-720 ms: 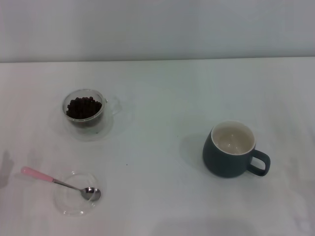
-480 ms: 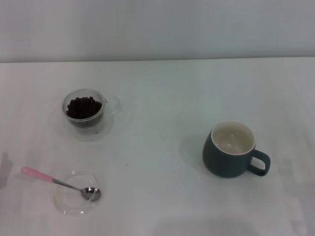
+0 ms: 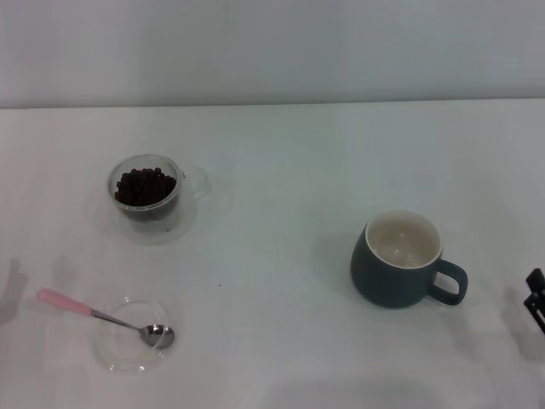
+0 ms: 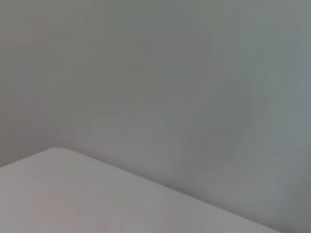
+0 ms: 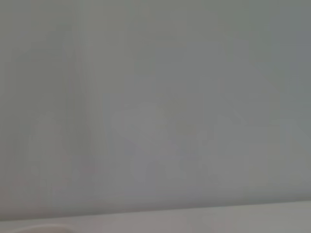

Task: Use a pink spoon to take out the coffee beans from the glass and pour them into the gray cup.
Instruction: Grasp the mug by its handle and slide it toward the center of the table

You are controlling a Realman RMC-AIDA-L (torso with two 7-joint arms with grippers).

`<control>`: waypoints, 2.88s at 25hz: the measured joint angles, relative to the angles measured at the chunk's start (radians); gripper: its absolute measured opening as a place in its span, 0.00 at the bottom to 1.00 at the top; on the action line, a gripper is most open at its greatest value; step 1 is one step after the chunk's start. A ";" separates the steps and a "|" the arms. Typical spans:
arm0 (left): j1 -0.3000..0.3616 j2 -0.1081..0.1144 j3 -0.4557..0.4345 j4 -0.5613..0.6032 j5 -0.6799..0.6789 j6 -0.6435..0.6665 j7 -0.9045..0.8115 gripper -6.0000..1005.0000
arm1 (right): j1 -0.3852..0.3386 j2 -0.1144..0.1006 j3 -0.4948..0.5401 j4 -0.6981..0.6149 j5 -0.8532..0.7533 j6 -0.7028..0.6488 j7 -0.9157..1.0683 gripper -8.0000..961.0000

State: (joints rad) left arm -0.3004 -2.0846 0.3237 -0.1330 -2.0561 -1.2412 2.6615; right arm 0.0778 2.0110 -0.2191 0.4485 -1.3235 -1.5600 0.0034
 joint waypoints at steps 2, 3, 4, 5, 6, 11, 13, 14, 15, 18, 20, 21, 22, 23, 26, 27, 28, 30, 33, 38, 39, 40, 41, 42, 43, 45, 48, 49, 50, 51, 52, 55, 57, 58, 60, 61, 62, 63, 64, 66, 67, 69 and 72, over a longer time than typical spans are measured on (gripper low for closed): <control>-0.004 0.000 0.000 0.000 -0.001 0.004 0.000 0.87 | 0.000 0.000 0.000 0.003 -0.021 0.008 0.000 0.91; -0.007 0.000 0.000 0.000 0.000 0.005 0.000 0.87 | 0.000 0.000 -0.002 0.003 -0.036 0.013 0.000 0.91; -0.008 0.000 0.000 -0.001 0.002 0.006 0.001 0.87 | 0.001 0.000 -0.005 0.002 -0.055 0.022 0.000 0.91; -0.010 0.000 0.000 -0.002 0.004 0.006 0.001 0.87 | 0.001 0.000 -0.007 0.002 -0.072 0.029 0.000 0.91; -0.010 0.000 0.000 -0.002 0.006 0.006 0.001 0.87 | 0.002 0.000 -0.009 0.002 -0.091 0.037 0.000 0.91; -0.012 0.000 0.000 -0.002 0.006 0.005 0.001 0.87 | 0.019 0.000 -0.010 0.003 -0.160 0.093 0.000 0.91; -0.012 0.000 0.000 -0.002 0.006 0.005 0.001 0.87 | 0.032 0.000 -0.009 0.003 -0.163 0.116 0.000 0.91; -0.013 0.000 0.000 -0.002 0.007 0.005 0.001 0.87 | 0.040 0.001 -0.009 0.002 -0.164 0.129 0.000 0.91; -0.013 0.000 0.000 -0.002 0.007 0.005 0.001 0.87 | 0.050 0.001 -0.008 0.002 -0.164 0.144 0.000 0.91; -0.014 0.000 0.002 -0.002 0.007 0.005 0.001 0.87 | 0.080 0.001 -0.002 0.000 -0.165 0.197 0.000 0.91; -0.014 0.000 0.003 -0.002 0.007 0.004 0.001 0.87 | 0.097 0.002 0.000 -0.002 -0.162 0.221 0.000 0.91; -0.014 0.000 0.003 -0.002 0.007 0.004 0.001 0.87 | 0.104 0.002 0.001 -0.003 -0.159 0.226 0.000 0.91; -0.014 0.000 0.002 -0.002 0.007 0.004 0.001 0.87 | 0.108 0.002 0.006 -0.004 -0.156 0.231 0.000 0.91; -0.014 0.000 0.002 -0.002 0.007 0.004 0.001 0.87 | 0.112 0.002 0.015 -0.006 -0.154 0.237 0.000 0.91; -0.014 0.000 0.002 -0.001 0.007 0.005 0.000 0.87 | 0.115 0.001 0.062 -0.014 -0.156 0.275 0.000 0.91; -0.017 0.000 0.004 -0.001 0.007 0.005 0.000 0.87 | 0.115 0.001 0.076 -0.017 -0.158 0.287 0.001 0.91; -0.017 0.000 0.004 -0.001 0.007 0.005 0.000 0.87 | 0.116 0.001 0.088 -0.019 -0.159 0.296 0.001 0.91; -0.021 0.000 0.008 -0.002 0.008 0.005 0.000 0.87 | 0.116 0.000 0.101 -0.022 -0.160 0.301 0.001 0.91; -0.022 0.000 0.008 -0.002 0.008 0.006 0.000 0.87 | 0.119 0.000 0.109 -0.023 -0.158 0.294 0.001 0.91; -0.022 0.000 0.008 -0.002 0.008 0.005 0.000 0.87 | 0.132 0.000 0.148 -0.026 -0.161 0.295 0.001 0.88; -0.023 0.000 0.008 -0.002 0.008 0.005 0.000 0.87 | 0.136 0.000 0.149 -0.027 -0.162 0.297 0.001 0.86; -0.023 0.000 0.008 -0.002 0.008 0.005 0.000 0.87 | 0.140 0.000 0.148 -0.029 -0.162 0.299 0.001 0.84; -0.024 -0.001 0.008 -0.003 0.008 0.005 0.000 0.87 | 0.143 0.000 0.146 -0.031 -0.163 0.301 0.001 0.82; -0.024 -0.001 0.008 -0.003 0.008 0.005 0.000 0.87 | 0.146 0.000 0.145 -0.032 -0.163 0.301 0.001 0.80; -0.025 -0.002 0.008 -0.004 0.008 0.006 0.000 0.87 | 0.148 0.000 0.144 -0.032 -0.164 0.301 0.001 0.78; -0.025 -0.002 0.008 -0.004 0.008 0.006 0.000 0.87 | 0.150 0.000 0.144 -0.031 -0.164 0.301 0.001 0.74; -0.025 -0.002 0.008 -0.004 0.008 0.006 0.000 0.87 | 0.153 0.001 0.144 -0.026 -0.165 0.298 0.001 0.68; -0.025 -0.002 0.008 -0.004 0.008 0.006 0.000 0.87 | 0.155 0.001 0.144 -0.026 -0.168 0.298 0.001 0.66; -0.025 -0.002 0.008 -0.004 0.008 0.006 0.000 0.87 | 0.156 0.001 0.145 -0.025 -0.175 0.299 0.001 0.64; -0.025 -0.002 0.008 -0.004 0.008 0.006 0.000 0.87 | 0.159 0.001 0.146 -0.025 -0.186 0.301 0.001 0.60; -0.025 -0.002 0.008 -0.003 0.009 0.006 0.000 0.87 | 0.161 0.002 0.148 -0.025 -0.202 0.302 0.001 0.56; -0.025 -0.002 0.008 -0.004 0.010 0.006 0.000 0.87 | 0.170 0.002 0.151 -0.024 -0.249 0.302 0.001 0.42; -0.025 -0.002 0.008 -0.003 0.010 0.006 0.000 0.87 | 0.176 0.002 0.151 -0.023 -0.270 0.302 0.001 0.39; -0.025 -0.002 0.008 -0.004 0.010 0.006 0.000 0.87 | 0.180 0.003 0.151 -0.022 -0.276 0.302 0.001 0.38; -0.025 -0.002 0.008 -0.003 0.010 0.006 0.000 0.87 | 0.188 0.003 0.147 -0.021 -0.282 0.303 0.001 0.35; -0.025 -0.002 0.008 -0.003 0.010 0.006 0.000 0.87 | 0.191 0.004 0.145 -0.020 -0.289 0.303 0.001 0.35; -0.025 -0.002 0.008 -0.004 0.010 0.005 0.000 0.87 | 0.194 0.004 0.145 -0.019 -0.309 0.303 0.001 0.35; -0.025 -0.002 0.008 -0.003 0.010 0.005 0.000 0.87 | 0.195 0.004 0.145 -0.019 -0.326 0.303 0.001 0.35; -0.025 -0.002 0.008 -0.003 0.010 0.004 0.000 0.87 | 0.196 0.005 0.147 -0.019 -0.354 0.303 0.001 0.35; -0.025 -0.002 0.008 -0.004 0.010 0.004 0.000 0.87 | 0.199 0.005 0.151 -0.021 -0.395 0.303 0.001 0.35; -0.025 -0.002 0.008 -0.004 0.010 0.004 0.000 0.87 | 0.202 0.005 0.151 -0.020 -0.406 0.304 0.001 0.35; -0.025 -0.002 0.008 -0.003 0.010 0.004 0.000 0.87 | 0.208 0.005 0.149 -0.018 -0.426 0.304 0.001 0.35; -0.026 -0.002 0.008 -0.004 0.010 0.004 0.000 0.87 | 0.215 0.005 0.150 -0.012 -0.479 0.308 0.001 0.35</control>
State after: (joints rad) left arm -0.3268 -2.0862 0.3314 -0.1365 -2.0463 -1.2371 2.6614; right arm 0.2923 2.0162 -0.0687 0.4365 -1.8029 -1.2522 0.0046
